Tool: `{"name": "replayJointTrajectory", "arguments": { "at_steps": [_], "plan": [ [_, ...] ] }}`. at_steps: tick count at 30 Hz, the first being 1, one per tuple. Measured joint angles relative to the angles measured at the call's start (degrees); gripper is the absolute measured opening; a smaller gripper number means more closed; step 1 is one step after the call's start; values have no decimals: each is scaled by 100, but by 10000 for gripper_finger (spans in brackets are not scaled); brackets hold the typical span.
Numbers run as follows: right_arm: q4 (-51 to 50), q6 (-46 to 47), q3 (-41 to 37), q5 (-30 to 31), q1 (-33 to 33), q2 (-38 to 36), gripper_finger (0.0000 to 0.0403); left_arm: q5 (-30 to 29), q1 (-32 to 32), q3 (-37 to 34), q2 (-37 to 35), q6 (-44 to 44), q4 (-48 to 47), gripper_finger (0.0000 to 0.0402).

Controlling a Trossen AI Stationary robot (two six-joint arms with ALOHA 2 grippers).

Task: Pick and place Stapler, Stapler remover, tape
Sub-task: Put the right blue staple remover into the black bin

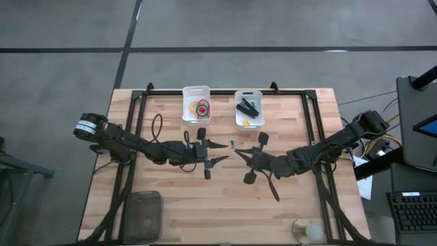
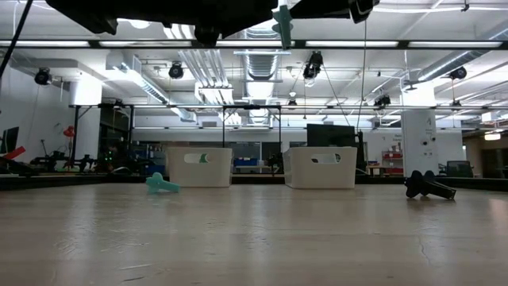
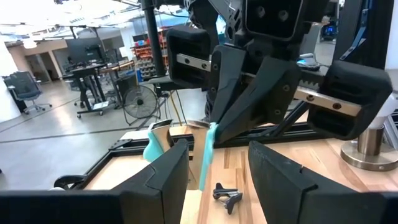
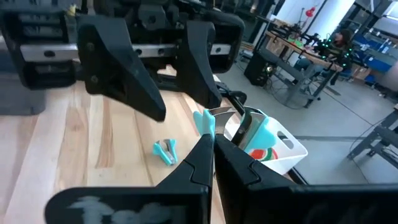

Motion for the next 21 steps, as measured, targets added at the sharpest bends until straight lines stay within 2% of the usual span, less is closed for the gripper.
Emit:
{"name": "replayJointTrajectory", "arguments": {
  "at_steps": [11,21],
  "plan": [
    [86,-53,50,-153,2,13,8,-33,2,0,0,0,0,165],
    [147,-48,50,-237,0,13,8,-37,2,0,0,2,2,103]
  ]
}}
